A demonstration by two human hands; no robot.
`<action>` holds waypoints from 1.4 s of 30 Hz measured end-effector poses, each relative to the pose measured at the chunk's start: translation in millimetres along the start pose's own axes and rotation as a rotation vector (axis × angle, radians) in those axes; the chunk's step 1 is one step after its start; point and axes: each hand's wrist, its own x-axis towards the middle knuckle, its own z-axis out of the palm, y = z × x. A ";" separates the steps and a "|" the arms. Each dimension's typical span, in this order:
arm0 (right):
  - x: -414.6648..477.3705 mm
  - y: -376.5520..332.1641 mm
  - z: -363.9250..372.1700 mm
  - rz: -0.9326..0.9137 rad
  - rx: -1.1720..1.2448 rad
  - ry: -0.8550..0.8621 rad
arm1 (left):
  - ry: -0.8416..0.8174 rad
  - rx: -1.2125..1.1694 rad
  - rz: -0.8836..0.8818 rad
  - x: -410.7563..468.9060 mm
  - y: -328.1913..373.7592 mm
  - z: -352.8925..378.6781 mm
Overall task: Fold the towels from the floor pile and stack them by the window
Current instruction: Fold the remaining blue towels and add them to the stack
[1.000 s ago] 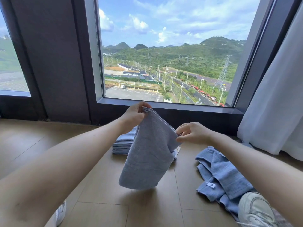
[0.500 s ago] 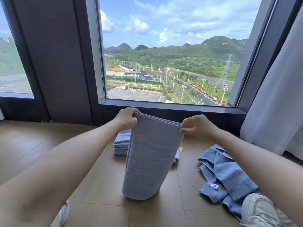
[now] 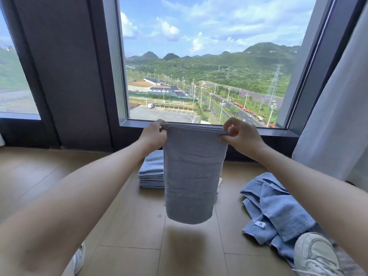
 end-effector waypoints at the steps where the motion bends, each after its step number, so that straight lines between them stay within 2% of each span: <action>1: 0.1 -0.1 -0.5 0.029 0.054 0.005 | -0.016 -0.046 -0.012 -1.3 -1.0 -0.9; 4: 1.3 1.4 -2.7 0.099 0.109 -0.015 | -0.060 -0.126 -0.037 0.9 -2.9 -2.4; 9: -6.2 -3.8 4.1 0.078 0.130 -0.063 | -0.096 -0.001 -0.053 -4.6 1.1 -0.6; 14: -9.4 -15.4 20.1 0.000 0.050 -0.129 | -0.300 0.362 0.158 -27.8 20.2 30.8; 17: -11.5 -17.8 27.0 -0.002 0.041 -0.112 | -0.332 0.259 0.265 -30.4 31.9 46.1; 21: -13.2 -11.2 25.1 0.030 0.081 -0.115 | -0.293 0.162 0.302 -28.9 31.6 44.0; 28: -20.9 8.9 27.7 0.170 0.147 -0.555 | -0.148 -0.079 0.274 -22.4 30.5 31.1; 30: -23.3 15.4 33.1 0.191 0.141 -0.606 | -0.121 -0.184 0.247 -18.5 28.7 23.5; 35: -23.5 17.5 36.4 0.229 -0.001 -0.584 | -0.009 -0.220 0.177 -8.6 19.1 9.4; 38: -20.2 20.5 34.4 0.228 -0.065 -0.493 | 0.068 -0.131 0.097 -5.3 10.3 6.9; 42: -19.7 22.0 30.4 0.221 -0.064 -0.391 | 0.120 -0.141 -0.027 -3.8 0.0 12.6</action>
